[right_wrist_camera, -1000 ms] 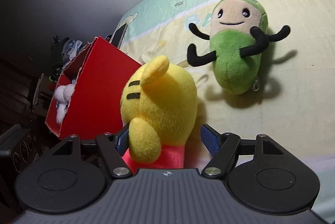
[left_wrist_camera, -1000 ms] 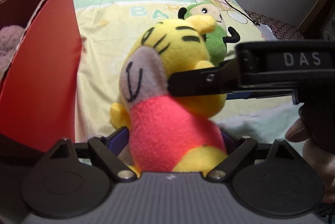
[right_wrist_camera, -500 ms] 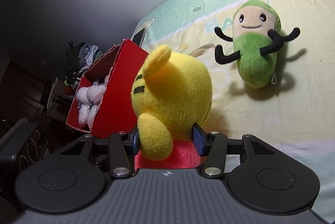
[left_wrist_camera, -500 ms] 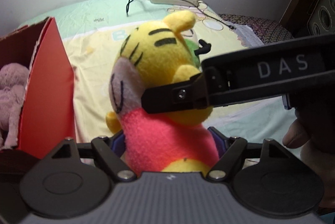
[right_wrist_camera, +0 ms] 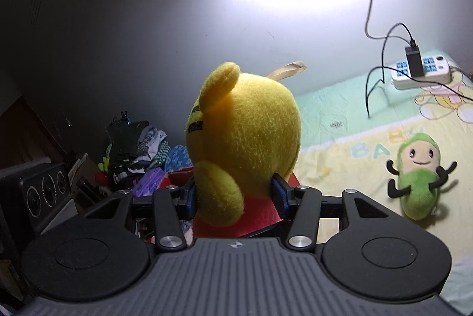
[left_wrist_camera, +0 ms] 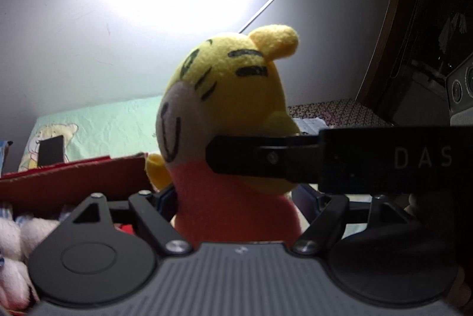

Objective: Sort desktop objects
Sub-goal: 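Lift the yellow tiger with the right gripper off the bed, then carry the yellow tiger with the right gripper over the red box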

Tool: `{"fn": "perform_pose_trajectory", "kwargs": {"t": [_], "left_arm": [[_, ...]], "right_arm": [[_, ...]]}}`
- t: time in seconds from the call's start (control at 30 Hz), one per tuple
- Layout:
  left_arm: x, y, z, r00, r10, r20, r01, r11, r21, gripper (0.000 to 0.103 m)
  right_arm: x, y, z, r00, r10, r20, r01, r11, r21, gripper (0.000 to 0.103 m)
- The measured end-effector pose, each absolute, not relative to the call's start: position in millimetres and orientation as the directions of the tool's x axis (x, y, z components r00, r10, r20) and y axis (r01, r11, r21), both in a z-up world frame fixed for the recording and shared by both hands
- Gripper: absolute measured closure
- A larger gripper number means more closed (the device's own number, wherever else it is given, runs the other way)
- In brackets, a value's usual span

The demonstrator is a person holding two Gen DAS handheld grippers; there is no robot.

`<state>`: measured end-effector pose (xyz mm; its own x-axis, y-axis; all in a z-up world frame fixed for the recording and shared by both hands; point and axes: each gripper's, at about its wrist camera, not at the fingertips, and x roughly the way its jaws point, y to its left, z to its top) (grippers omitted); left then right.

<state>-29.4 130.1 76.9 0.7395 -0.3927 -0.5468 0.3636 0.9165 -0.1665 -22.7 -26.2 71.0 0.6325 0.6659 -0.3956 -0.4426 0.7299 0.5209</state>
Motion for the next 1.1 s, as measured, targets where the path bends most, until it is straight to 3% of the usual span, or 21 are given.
{"fn": "perform_pose_trajectory", "kwargs": {"t": [0.27, 0.63, 1.1], "left_arm": [[-6, 182, 50, 0.712, -0.404, -0.575, 0.379, 0.910, -0.170, 0.025], [28, 211, 0, 0.577, -0.487, -0.655, 0.401, 0.868, -0.292, 0.026], [50, 221, -24, 0.505, -0.569, -0.649, 0.395, 0.821, -0.413, 0.021]], "right_arm": [[-18, 49, 59, 0.708, 0.582, -0.399, -0.477, 0.811, 0.338, 0.051], [5, 87, 30, 0.694, 0.462, -0.553, -0.401, 0.885, 0.236, 0.052], [21, 109, 19, 0.640, 0.378, -0.669, -0.388, 0.910, 0.143, 0.054]]}}
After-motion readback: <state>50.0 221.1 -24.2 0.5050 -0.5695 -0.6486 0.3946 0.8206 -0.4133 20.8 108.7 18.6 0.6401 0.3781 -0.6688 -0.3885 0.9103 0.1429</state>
